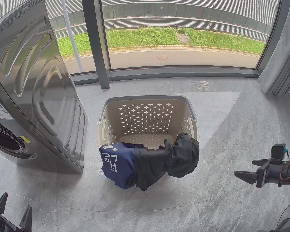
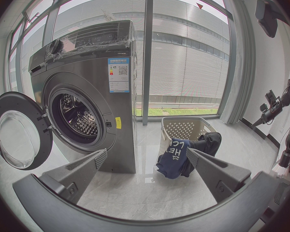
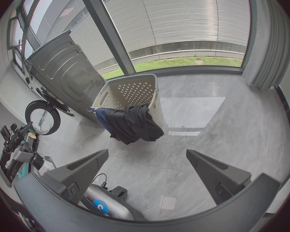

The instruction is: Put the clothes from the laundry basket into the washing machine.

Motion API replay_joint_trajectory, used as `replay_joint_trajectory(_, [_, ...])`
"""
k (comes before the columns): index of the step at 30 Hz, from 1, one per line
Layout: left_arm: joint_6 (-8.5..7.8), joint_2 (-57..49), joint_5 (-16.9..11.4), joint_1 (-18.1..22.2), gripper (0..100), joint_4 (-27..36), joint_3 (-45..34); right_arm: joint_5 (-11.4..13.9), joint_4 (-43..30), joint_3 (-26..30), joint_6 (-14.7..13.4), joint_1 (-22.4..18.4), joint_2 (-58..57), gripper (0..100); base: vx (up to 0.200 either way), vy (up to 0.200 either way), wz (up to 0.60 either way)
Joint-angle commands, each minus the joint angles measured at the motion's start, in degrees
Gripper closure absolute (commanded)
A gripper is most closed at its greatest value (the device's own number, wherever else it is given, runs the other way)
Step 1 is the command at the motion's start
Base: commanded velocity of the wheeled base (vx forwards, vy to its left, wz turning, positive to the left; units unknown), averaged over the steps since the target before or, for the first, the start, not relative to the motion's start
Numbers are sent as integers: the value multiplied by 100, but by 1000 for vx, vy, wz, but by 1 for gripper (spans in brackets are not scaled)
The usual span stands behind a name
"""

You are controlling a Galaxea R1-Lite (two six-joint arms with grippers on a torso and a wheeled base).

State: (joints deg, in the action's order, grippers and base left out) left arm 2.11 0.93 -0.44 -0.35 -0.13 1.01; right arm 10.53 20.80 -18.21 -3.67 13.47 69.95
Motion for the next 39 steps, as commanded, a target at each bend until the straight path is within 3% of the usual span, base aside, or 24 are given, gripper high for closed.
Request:
replay_joint_trajectory(1, [0,-93,0,0,0,-4,-92,-7,320,-376,-116,376,1196,0,0,0,0])
replay_joint_trajectory(6, [0,-93,0,0,0,-4,-92,-473,1084,-552,-266,630,2225,0,0,0,0])
replay_joint_trajectory(17, [0,-93,0,0,0,-4,-92,-526,2280,-851,-319,692,3886,0,0,0,0])
replay_joint_trajectory(25, [0,-93,0,0,0,-4,-92,-746,2429,-1281,-591,1114,4440,0,0,0,0])
replay_joint_trajectory(39, [0,-93,0,0,0,-4,-92,-825,2684,-2169,-609,1096,5389,0,0,0,0])
